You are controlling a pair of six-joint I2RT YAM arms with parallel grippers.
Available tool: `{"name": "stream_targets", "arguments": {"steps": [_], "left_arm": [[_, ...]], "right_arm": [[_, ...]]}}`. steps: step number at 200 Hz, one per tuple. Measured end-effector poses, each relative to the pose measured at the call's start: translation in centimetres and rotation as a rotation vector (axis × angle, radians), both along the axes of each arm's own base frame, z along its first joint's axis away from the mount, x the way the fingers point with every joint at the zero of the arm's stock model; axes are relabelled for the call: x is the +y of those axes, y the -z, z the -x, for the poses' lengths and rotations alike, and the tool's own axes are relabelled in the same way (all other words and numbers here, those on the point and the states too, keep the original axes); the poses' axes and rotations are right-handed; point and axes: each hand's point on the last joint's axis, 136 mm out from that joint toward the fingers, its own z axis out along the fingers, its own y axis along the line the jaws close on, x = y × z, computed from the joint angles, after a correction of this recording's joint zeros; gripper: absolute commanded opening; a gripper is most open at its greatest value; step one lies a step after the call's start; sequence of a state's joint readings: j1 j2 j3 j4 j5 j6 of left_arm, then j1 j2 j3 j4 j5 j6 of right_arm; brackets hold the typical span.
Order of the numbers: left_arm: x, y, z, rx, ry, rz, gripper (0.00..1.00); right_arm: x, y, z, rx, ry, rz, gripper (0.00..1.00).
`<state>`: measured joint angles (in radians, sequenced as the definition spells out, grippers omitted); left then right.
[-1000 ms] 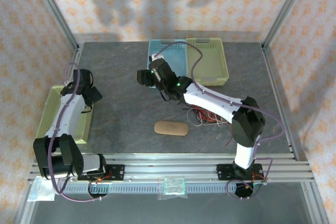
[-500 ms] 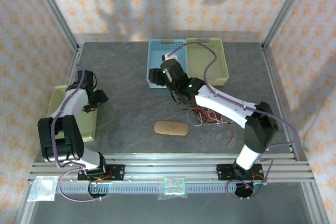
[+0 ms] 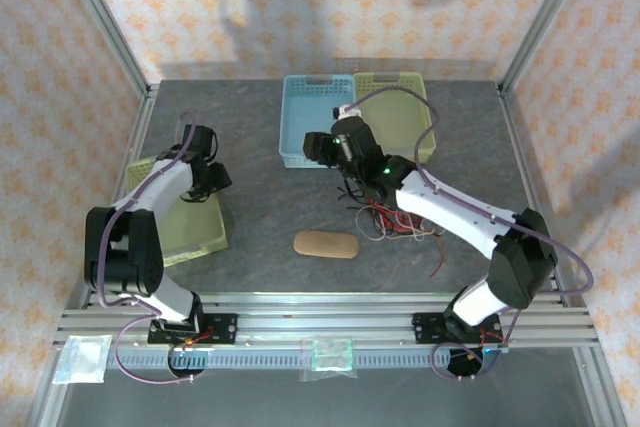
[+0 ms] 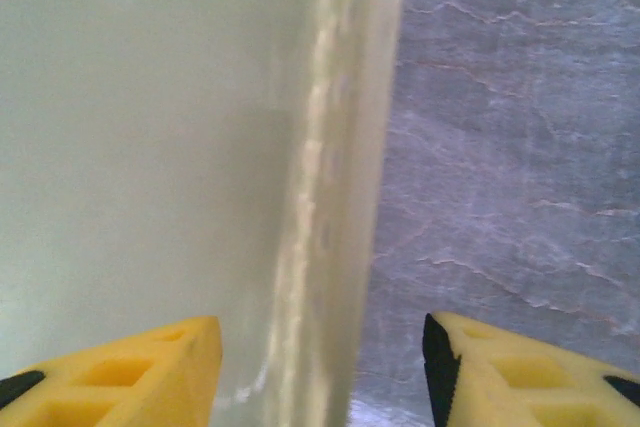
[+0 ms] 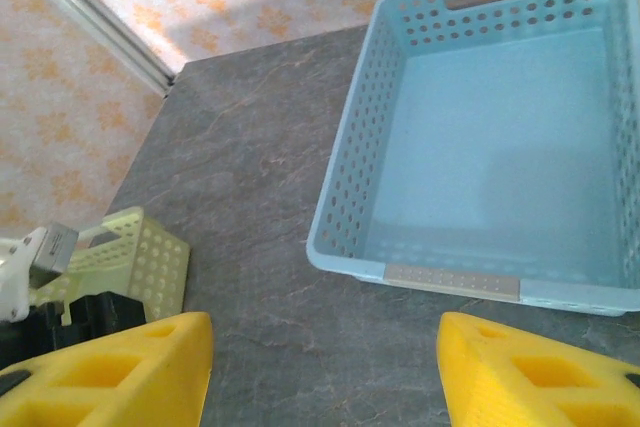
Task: Untangle the cables
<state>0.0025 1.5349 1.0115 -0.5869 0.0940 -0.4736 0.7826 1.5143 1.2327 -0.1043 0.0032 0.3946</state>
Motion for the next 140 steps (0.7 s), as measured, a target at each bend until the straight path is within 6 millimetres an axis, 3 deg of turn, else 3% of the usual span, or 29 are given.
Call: {"name": "stream_targets", "arguments": {"steps": [67, 140], "left_arm": [[-0.9, 0.2, 2.6, 0.033, 0.033, -0.023, 0.35], [-1.5, 0.8, 2.9, 0.063, 0.059, -0.037, 0.19]], "right_arm": [[0.6, -0.7, 0.8, -0.023, -0.062, -0.026, 0.61], [0.6, -0.7, 0.8, -0.025, -0.063, -0.023, 0.59]]}}
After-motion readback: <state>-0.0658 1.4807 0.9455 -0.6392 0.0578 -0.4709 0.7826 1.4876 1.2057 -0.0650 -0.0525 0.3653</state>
